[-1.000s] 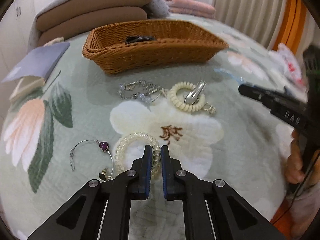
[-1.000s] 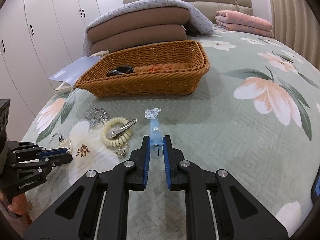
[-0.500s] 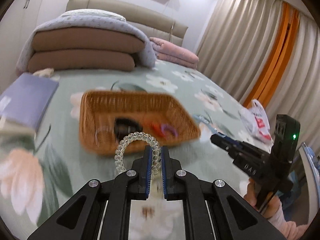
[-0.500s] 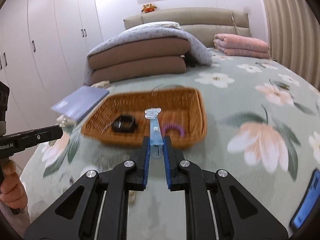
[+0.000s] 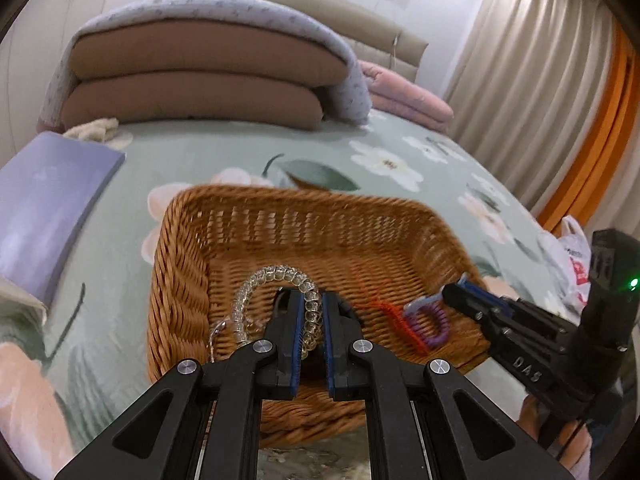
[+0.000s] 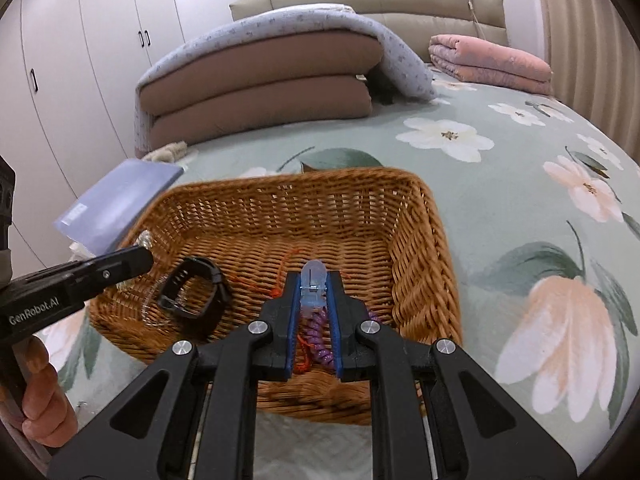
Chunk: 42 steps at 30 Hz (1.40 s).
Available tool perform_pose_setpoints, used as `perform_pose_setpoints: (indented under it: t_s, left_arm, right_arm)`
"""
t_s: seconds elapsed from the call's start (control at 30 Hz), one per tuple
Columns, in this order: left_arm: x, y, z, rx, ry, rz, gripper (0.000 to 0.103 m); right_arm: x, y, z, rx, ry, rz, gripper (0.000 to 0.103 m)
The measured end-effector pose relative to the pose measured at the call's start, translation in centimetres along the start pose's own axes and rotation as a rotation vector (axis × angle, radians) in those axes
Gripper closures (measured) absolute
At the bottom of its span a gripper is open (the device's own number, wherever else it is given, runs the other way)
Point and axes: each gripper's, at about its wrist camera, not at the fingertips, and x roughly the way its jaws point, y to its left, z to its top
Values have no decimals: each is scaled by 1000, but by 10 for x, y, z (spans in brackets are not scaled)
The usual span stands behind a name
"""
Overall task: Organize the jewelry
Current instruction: 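Open both tools over the wicker basket to drop bracelet and clip, then move left tool to the purple-bead wire earring while right tool approaches the silver hair clip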
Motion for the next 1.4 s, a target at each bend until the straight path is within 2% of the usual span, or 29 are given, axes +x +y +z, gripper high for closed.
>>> perform_pose_setpoints:
  t_s: [0.4,0.47,0.53,0.6,0.73,0.8,0.93,1.07,1.13,1.2,1.23,1.27,1.4]
  left_arm:
    - [8,1,-8,17,45,-3,93]
    - [6,3,-8,5,47,-22,88]
    - [2,4,-8,-4,37,-34,64]
    - [-6,3,-8,-8,12,-41,53]
    - [-34,-5,-9,-5,-38,-96,53]
    - [-54,-11,-12,10,-66,-110,53]
    - [-100,-17,-33,36,-106,-76,53]
    - [-143,-10,-59,14,-138,-35,53]
    - [-162,-3,-74,-5,-154,-8,53]
    - [-175,6,-88,-28,-163,16,51]
    - [-180,13,-97,-46,-164,26,48]
    - [-183,20,-107,-66,-161,29,47]
    - [-176,46,-135,-140,-104,50,47]
  right_arm:
    - [-2,-20,-12,78,29,72,88]
    - [-9,-24,-13,98,23,89,87]
    - [-20,-29,-14,118,2,99,86]
    - [-29,-32,-15,135,-11,113,85]
    - [-50,-36,-21,190,-29,219,85]
    - [-70,-30,-31,178,-74,251,84]
    - [-103,-14,-54,126,-125,220,81]
    - [-131,7,-88,53,-159,66,81]
    - [-136,10,-101,48,-161,87,81]
    - [-138,10,-115,71,-148,135,72]
    - [-138,9,-120,76,-143,143,45]
    - [-137,8,-126,87,-143,161,26]
    - [-137,10,-136,90,-131,176,26]
